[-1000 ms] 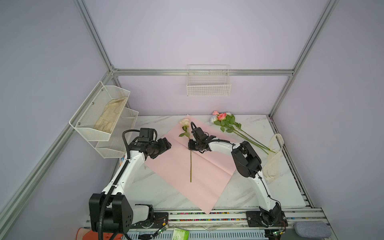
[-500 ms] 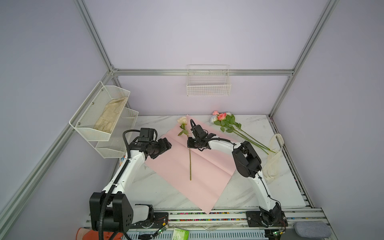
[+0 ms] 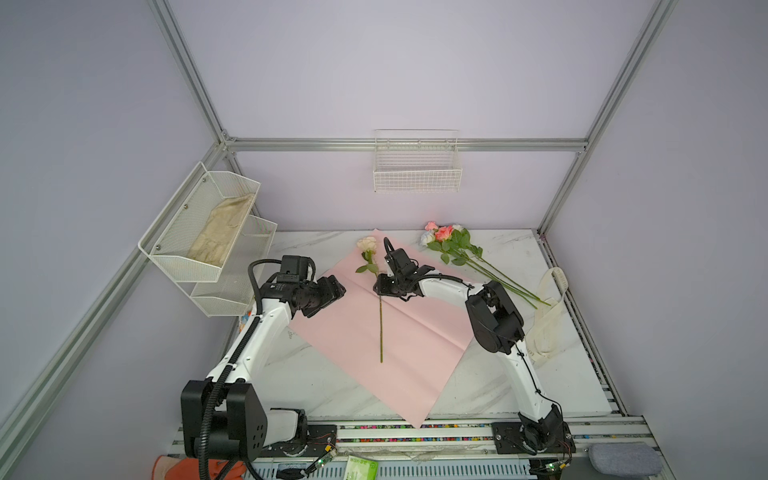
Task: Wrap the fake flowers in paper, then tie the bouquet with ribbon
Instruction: 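Return right gripper to the roses and grasp another rose stem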
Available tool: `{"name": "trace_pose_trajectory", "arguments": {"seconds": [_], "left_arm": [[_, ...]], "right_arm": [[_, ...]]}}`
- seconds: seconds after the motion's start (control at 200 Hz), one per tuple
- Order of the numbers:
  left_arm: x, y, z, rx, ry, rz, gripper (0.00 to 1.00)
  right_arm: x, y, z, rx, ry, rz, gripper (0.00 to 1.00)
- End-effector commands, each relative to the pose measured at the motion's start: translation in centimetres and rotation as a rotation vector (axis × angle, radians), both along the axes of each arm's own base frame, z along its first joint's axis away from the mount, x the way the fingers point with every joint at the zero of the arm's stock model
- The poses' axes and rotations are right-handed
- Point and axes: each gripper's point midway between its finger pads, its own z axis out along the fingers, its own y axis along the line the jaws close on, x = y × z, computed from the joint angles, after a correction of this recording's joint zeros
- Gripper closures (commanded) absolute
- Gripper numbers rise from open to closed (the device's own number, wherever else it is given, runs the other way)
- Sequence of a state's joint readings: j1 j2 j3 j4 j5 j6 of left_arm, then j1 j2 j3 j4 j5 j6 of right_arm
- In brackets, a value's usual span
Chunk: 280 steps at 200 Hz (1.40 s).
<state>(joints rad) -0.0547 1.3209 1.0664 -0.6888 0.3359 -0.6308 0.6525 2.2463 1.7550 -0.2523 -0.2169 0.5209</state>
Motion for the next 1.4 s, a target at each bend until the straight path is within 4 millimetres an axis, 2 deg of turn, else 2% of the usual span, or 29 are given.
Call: {"name": "trace_pose_trajectory", "arguments": {"seconds": [0.0, 0.11, 0.18, 0.25, 0.275, 0.315, 0.42, 0.5, 0.555, 0.805, 0.99, 1.19, 1.355, 1.395], "left_arm": [[0.9, -2.0, 1.1, -0.057, -0.065, -0.080, 0.15], [1.0, -4.5, 1.1, -0.086, -0.075, -0.141, 0.13], [1.2, -6.5, 1.0, -0.091, -0.080, -0.185, 0.11], [1.3, -8.4, 1.3, -0.092, -0.084, -0.224, 0.11], [1.4, -9.1, 0.1, -0.086, -0.052, -0.237, 0.11], [1.6, -10.1, 0.0, -0.084, -0.050, -0.253, 0.11], [1.9, -12.2, -0.5, -0.083, -0.034, -0.292, 0.11], [2.1, -12.8, -1.1, -0.077, -0.019, -0.299, 0.11], [2.2, -12.9, -1.3, -0.077, -0.010, -0.297, 0.11], [2.5, -12.8, -1.7, -0.063, 0.001, -0.294, 0.11], [2.6, -12.8, -1.8, -0.060, 0.012, -0.295, 0.12], [2.6, -12.7, -1.9, -0.050, 0.017, -0.295, 0.12], [2.2, -12.6, -2.0, -0.047, 0.024, -0.293, 0.12], [2.2, -12.5, -1.9, -0.045, 0.024, -0.294, 0.12]], "right_arm": [[3.6, -9.1, 6.8, -0.049, -0.160, -0.115, 0.54], [5.7, -20.3, 6.6, -0.157, -0.182, -0.234, 0.57], [6.3, -26.0, 6.3, -0.233, -0.204, -0.260, 0.58], [6.6, -29.9, 5.5, -0.295, -0.191, -0.242, 0.59], [6.8, -31.0, 5.0, -0.327, -0.189, -0.229, 0.60], [7.1, -32.9, 4.2, -0.352, -0.171, -0.231, 0.61], [7.5, -34.2, 2.0, -0.406, -0.147, -0.137, 0.62], [7.9, -34.5, 0.7, -0.452, -0.134, -0.089, 0.62], [7.8, -34.0, -0.1, -0.480, -0.143, 0.009, 0.61], [9.5, -33.8, -2.3, -0.498, -0.133, 0.052, 0.61], [9.4, -33.4, -4.5, -0.510, -0.087, 0.131, 0.65], [10.0, -33.3, -4.4, -0.519, -0.108, 0.143, 0.72], [10.3, -33.3, -3.6, -0.541, -0.143, 0.153, 0.89], [10.3, -33.3, -3.2, -0.545, -0.153, 0.157, 0.91]]}}
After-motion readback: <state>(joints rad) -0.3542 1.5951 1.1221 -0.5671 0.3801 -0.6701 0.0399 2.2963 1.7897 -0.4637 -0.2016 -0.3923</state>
